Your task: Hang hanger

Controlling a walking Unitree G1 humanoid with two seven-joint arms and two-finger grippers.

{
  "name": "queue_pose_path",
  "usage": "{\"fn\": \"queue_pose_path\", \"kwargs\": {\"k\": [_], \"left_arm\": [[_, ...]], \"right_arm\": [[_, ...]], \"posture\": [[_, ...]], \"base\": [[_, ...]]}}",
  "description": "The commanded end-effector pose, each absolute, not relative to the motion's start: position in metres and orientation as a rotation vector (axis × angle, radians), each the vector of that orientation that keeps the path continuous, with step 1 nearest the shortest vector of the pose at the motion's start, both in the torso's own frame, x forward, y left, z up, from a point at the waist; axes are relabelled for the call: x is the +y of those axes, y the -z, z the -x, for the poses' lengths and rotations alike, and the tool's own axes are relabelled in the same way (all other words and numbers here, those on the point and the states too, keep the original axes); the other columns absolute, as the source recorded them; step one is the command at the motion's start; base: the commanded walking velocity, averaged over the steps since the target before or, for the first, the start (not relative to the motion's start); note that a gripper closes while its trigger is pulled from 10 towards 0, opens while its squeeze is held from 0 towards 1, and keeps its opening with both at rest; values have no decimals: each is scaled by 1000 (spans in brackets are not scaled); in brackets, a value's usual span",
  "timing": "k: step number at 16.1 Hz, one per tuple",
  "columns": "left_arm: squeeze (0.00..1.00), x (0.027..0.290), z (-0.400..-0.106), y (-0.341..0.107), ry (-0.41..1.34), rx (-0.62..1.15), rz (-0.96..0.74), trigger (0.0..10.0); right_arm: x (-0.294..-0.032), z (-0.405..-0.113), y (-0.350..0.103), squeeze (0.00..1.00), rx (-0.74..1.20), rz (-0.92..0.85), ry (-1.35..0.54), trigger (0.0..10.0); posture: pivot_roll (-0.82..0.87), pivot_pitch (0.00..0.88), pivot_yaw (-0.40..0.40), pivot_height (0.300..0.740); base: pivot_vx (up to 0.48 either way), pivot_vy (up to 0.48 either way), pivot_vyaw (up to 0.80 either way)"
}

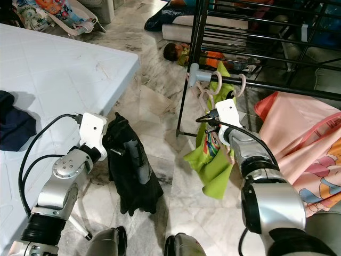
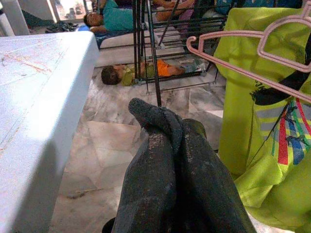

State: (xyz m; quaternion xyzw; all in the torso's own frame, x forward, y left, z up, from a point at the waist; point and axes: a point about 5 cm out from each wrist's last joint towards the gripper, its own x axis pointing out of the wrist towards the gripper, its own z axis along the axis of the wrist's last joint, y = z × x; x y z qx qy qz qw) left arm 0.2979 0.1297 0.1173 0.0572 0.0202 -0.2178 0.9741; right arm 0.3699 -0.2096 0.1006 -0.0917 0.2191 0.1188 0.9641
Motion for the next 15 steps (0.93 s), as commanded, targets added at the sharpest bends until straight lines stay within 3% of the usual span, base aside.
{"fn": "queue_pose_path", "kwargs": {"k": [1,8,9,10,11,15], "left_arm": [[0,127,-299,-121,448,25,-130,10000],[0,125,-295,-117,471,39,-134,10000],[0,126,-294,-115,470,44,-143,10000],[0,128,-293,-114,466,49,-148,10000],[0,130,-290,-108,460,70,-146,10000],[0,136,-283,-95,455,107,-159,10000]], "right_arm": [[-206,-370,-100,0,456,136,-248,0],[-200,-378,-118,0,224,-10,-61,0],[-194,-373,-112,0,212,-1,-71,3059],[-191,-367,-106,0,205,-27,-63,3020],[-190,-352,-88,0,252,-51,-42,9882],[-182,-309,-64,0,254,9,-97,10000]], "posture": [[-21,101,-47,740],[-17,97,-59,740],[-10,82,-66,740],[-9,75,-66,740],[-9,63,-61,740],[-16,55,-40,740]], "base": [[0,0,0],[0,0,0],[0,0,0],[0,0,0],[0,0,0],[0,0,0]]}}
